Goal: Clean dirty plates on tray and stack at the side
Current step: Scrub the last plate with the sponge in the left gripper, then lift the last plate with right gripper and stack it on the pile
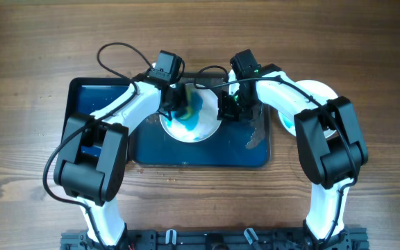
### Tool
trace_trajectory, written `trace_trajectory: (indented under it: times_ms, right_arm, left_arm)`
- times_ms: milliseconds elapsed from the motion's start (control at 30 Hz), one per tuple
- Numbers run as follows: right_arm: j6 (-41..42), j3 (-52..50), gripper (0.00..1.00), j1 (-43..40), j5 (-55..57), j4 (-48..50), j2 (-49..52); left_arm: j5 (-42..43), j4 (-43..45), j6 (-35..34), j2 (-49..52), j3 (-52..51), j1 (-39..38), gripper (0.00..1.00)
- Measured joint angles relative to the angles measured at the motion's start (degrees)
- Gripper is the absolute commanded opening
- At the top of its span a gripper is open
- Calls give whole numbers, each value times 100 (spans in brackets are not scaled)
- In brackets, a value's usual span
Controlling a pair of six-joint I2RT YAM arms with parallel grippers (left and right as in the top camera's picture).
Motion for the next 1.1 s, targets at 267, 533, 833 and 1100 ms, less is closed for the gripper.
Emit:
trace_trajectory:
  times_ms: [267,533,833,1100]
  right_arm:
    - [22,0,4,120,-181,46,0]
    - [146,2,4,59,-155,-98,0]
    - [120,-87,4,160,1434,-664,-713]
    - [-83,-94,4,1523,5097,-1257,-3091]
  left_arm:
    - [-918,-1403,-636,-85,140,-48,4]
    - [-1543,-2273,-688,-1014,479,686,4]
    - [-1104,-2326,-507,-1561,616,850,4]
    - [-844,-2326,-490,-1561,616,850,4]
